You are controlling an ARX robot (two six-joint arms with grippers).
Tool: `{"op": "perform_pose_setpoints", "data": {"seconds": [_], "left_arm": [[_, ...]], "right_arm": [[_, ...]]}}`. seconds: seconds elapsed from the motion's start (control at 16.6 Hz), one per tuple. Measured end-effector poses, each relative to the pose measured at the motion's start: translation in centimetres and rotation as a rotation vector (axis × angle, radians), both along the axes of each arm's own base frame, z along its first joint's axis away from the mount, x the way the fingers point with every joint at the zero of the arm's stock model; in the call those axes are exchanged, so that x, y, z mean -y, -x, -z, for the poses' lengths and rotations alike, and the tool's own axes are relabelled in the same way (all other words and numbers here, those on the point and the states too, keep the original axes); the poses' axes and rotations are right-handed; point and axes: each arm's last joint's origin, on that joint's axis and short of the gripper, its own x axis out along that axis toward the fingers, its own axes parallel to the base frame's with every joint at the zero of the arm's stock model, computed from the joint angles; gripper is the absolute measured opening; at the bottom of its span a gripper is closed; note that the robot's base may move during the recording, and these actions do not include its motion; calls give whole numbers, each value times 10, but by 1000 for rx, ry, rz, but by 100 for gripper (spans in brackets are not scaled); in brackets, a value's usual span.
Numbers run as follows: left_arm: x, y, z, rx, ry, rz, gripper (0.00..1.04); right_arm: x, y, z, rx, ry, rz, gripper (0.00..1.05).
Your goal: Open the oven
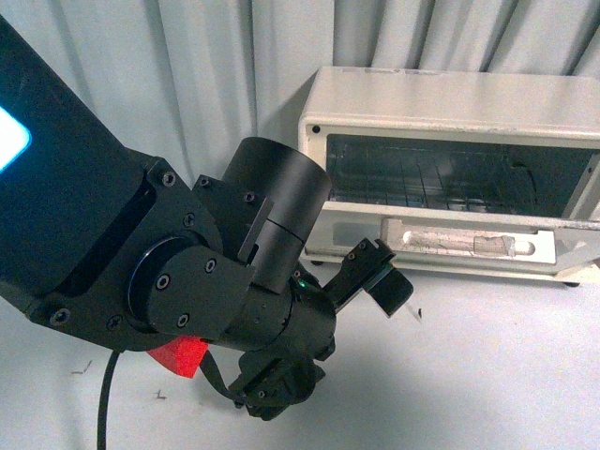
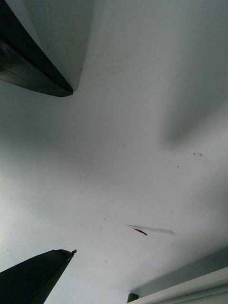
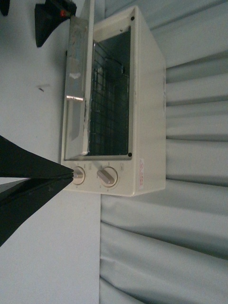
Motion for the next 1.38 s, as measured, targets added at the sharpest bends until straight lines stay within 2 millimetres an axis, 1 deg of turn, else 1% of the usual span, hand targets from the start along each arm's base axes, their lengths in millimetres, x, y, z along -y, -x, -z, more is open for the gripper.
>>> {"op": "perform_pose_setpoints", "data": {"seconds": [0.18, 0.3, 0.36, 0.42, 0.54, 1.02, 1.14, 1.2, 1.26, 1.32, 1.38], "left_arm": [[0, 0, 0, 0, 0, 0, 98], [0, 0, 0, 0, 1, 0, 98], [0, 0, 0, 0, -1, -1, 98], [0, 0, 0, 0, 0, 0, 98], [0, 0, 0, 0, 0, 0, 98], [0, 0, 0, 0, 0, 0, 98], [0, 0, 0, 0, 0, 0, 98], [0, 0, 0, 0, 0, 0, 98], [0, 0, 0, 0, 0, 0, 98], [0, 0, 0, 0, 0, 0, 98], [-2, 3, 2, 15, 10, -1, 98]], "right_arm": [[-10, 4, 0, 2, -1, 2, 2], [-13, 12, 6, -43, -10, 10, 2], [-18, 15, 2, 4, -3, 18, 2], [-28, 14, 3, -3, -4, -28, 2], [-26, 14, 3, -8, -4, 6, 2], [-27, 14, 3, -6, -4, 4, 2], [-27, 14, 3, -6, -4, 4, 20], [-27, 14, 3, -6, -4, 5, 27], [-27, 14, 3, -6, -4, 4, 38], [-27, 14, 3, -6, -4, 5, 51], [-27, 14, 3, -6, -4, 5, 73]]}}
